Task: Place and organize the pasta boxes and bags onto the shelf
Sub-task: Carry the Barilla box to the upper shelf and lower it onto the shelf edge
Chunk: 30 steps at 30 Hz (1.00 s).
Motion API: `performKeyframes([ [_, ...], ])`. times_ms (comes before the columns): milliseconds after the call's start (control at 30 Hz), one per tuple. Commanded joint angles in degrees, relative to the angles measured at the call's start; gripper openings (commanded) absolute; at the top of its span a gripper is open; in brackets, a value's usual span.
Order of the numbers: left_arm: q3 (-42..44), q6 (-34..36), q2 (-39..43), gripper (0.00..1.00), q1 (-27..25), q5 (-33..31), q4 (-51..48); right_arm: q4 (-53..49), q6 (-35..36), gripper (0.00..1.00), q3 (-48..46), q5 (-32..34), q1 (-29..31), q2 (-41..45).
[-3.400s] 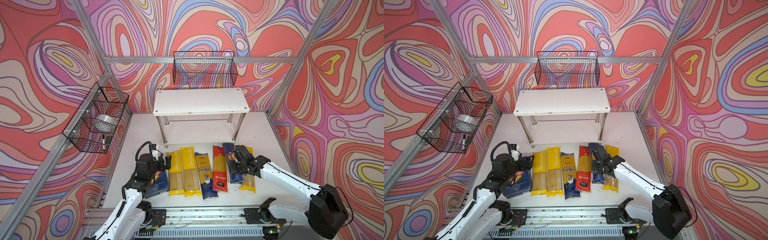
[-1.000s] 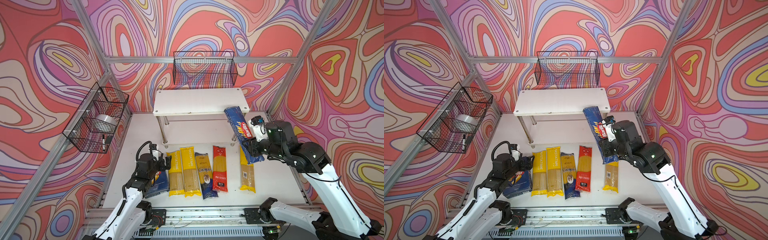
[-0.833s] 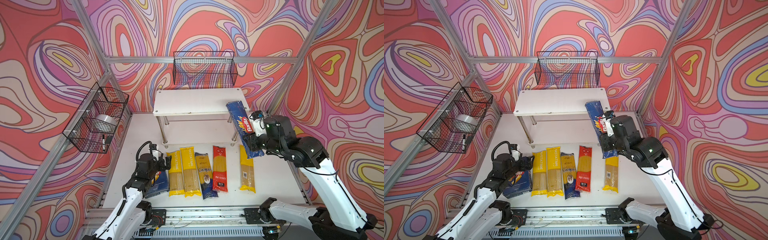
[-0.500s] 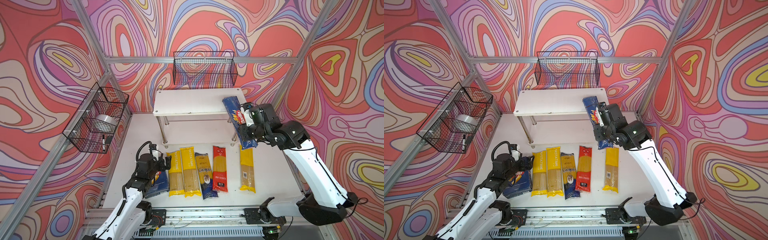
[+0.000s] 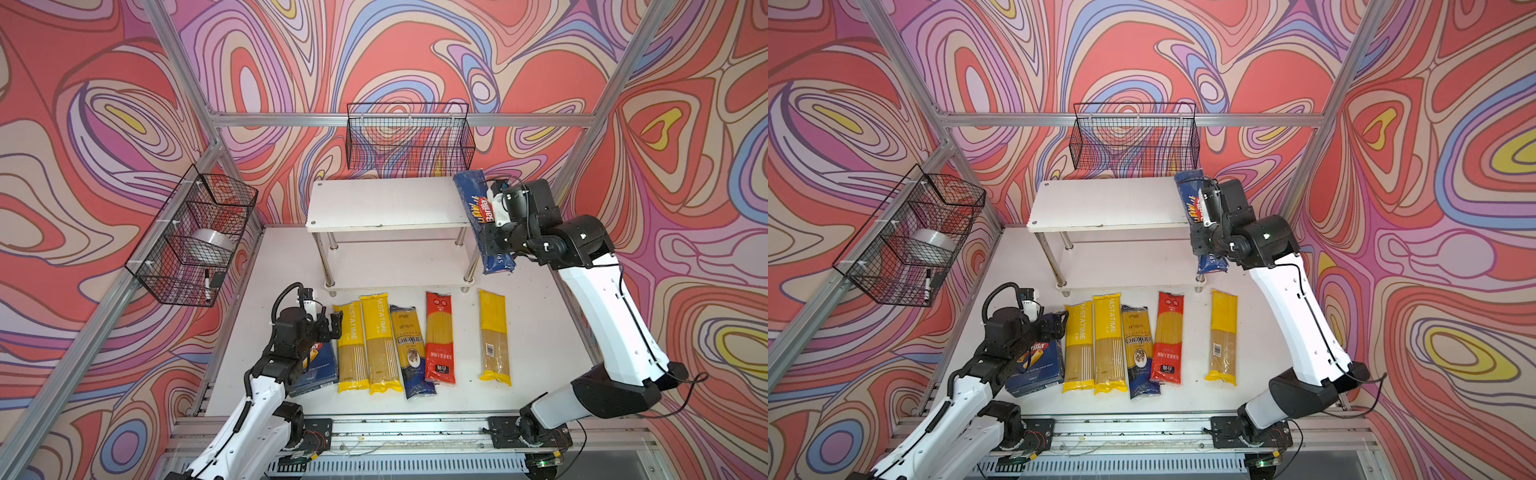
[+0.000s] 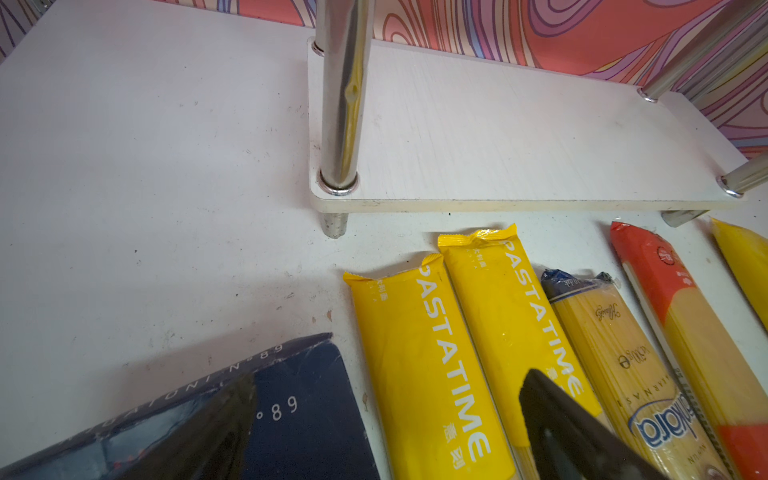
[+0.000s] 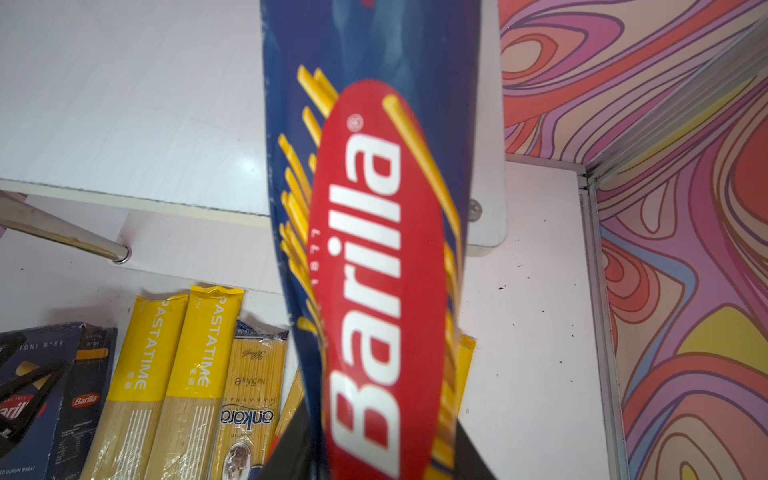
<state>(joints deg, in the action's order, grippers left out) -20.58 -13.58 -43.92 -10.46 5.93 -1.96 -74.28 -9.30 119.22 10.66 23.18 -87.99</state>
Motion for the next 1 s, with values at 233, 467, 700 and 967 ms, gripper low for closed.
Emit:
performKeyframes([
  [233, -0.9, 0.0, 0.0, 1.0, 0.0, 0.1, -0.4, 6.6, 2.6, 0.06, 7.8, -3.9, -3.4, -5.3],
  [467, -1.0, 0.0, 0.1, 1.0, -0.1, 0.0, -0.4, 6.5, 3.3, 0.08, 12.5, -3.9, -4.4, -9.0],
  [700, -0.9, 0.0, 0.1, 1.0, -0.1, 0.0, -0.4, 7.0, 2.9, 0.14, 13.6, -3.9, -5.1, -10.4],
  [967, -0.8, 0.0, 0.2, 1.0, 0.0, 0.3, -0.4, 8.5, 2.5, 0.27, 12.1, -3.6, -5.8, -10.7],
])
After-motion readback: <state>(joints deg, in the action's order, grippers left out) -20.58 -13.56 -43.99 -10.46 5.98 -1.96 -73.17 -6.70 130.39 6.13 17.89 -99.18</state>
